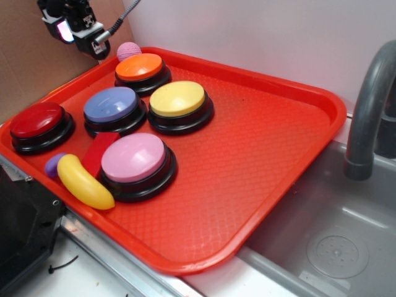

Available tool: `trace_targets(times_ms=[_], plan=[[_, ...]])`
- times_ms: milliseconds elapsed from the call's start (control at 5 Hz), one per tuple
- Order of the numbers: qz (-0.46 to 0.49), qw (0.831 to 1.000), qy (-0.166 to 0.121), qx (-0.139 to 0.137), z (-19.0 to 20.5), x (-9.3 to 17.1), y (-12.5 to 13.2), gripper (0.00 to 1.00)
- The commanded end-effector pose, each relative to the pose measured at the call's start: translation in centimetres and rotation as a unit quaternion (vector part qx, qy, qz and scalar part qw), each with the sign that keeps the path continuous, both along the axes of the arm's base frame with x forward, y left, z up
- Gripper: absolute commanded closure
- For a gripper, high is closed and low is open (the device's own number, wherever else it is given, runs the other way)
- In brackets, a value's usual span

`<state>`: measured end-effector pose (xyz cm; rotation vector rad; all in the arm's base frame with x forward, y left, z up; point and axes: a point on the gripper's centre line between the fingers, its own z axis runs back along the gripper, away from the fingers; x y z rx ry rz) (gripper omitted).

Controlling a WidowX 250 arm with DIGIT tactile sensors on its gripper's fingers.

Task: Push the purple button.

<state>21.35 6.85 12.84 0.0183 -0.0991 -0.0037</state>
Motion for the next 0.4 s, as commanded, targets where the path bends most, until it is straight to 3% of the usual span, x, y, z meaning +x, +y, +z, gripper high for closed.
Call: trace_targets(times_ms=[0, 200], plan=[[0.015, 1.000, -0.010, 0.005, 3.79, -0.08, -0.15, 0.00], [0.026, 1.000, -0.005, 0.015, 4.48, -0.68, -0.12, 0.00]])
